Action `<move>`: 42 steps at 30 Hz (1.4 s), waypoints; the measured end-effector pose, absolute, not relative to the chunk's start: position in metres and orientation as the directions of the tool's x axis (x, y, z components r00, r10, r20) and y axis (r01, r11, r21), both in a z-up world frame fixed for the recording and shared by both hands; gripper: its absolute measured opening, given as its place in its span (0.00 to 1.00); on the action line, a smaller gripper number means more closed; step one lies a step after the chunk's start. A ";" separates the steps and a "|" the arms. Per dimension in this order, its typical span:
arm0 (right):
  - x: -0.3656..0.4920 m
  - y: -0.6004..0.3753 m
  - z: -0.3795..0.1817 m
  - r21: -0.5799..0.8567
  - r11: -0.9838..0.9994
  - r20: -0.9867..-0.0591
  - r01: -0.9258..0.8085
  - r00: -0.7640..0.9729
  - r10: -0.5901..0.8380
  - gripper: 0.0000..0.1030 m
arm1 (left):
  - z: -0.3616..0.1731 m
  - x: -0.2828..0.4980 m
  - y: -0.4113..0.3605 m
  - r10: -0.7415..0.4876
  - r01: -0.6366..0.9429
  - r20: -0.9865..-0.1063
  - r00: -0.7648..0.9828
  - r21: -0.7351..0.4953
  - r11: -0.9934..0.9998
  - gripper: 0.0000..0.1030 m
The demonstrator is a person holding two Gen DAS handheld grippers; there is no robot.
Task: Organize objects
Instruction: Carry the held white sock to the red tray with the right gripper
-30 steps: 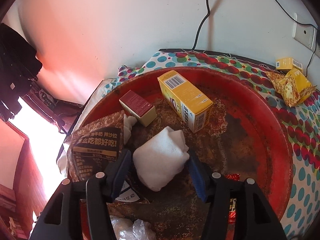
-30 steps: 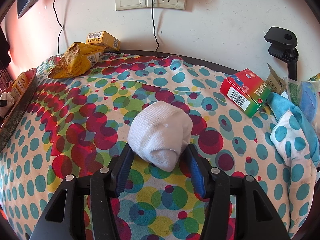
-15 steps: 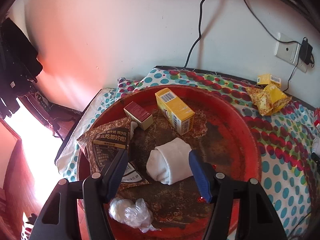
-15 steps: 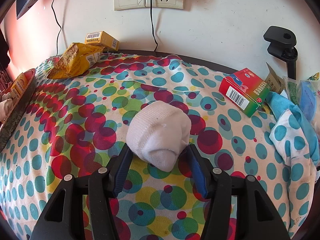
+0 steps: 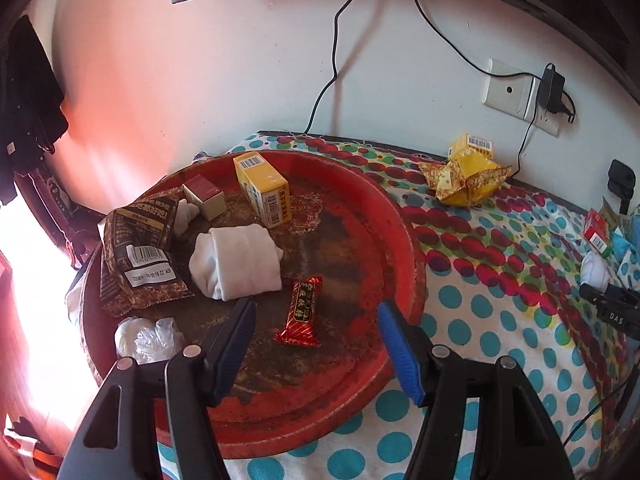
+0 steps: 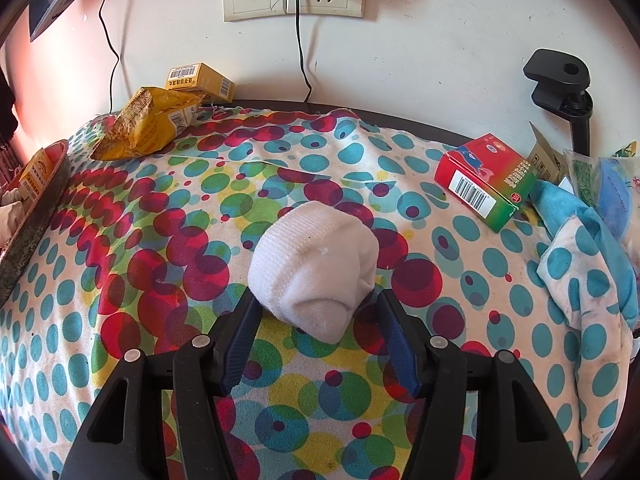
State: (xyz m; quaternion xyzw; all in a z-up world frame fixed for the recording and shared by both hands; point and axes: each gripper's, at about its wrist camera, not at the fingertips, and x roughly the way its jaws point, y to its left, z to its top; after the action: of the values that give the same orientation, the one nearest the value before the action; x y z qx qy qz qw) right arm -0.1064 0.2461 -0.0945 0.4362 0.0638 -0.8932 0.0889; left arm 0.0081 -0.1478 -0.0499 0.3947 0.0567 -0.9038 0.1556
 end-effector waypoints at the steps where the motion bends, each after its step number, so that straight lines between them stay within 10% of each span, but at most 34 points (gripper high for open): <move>1: -0.107 0.246 -0.095 -0.035 -0.976 -0.790 0.215 -0.604 -0.104 0.55 | -0.052 0.009 -0.148 -0.241 0.331 -0.732 -0.637 0.023 -0.943 0.63; 14: -0.104 0.243 -0.095 -0.030 -0.972 -0.788 0.234 -0.603 -0.121 0.56 | -0.061 0.024 -0.150 -0.262 0.325 -0.712 -0.651 0.050 -0.944 0.63; 19: -0.100 0.241 -0.092 -0.059 -0.972 -0.772 0.228 -0.628 -0.101 0.35 | -0.059 0.022 -0.151 -0.275 0.317 -0.696 -0.664 0.071 -0.946 0.63; 42: -0.096 0.218 -0.059 -0.049 -0.986 -0.720 0.160 -0.690 -0.076 0.35 | -0.059 0.023 -0.171 -0.272 0.367 -0.685 -0.676 0.007 -0.930 0.63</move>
State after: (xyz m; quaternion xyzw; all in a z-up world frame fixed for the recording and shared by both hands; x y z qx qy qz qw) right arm -0.0955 0.2181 -0.0592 0.3887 0.0542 -0.9175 0.0644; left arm 0.0234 -0.1706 -0.0591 0.3627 0.0656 -0.9130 0.1749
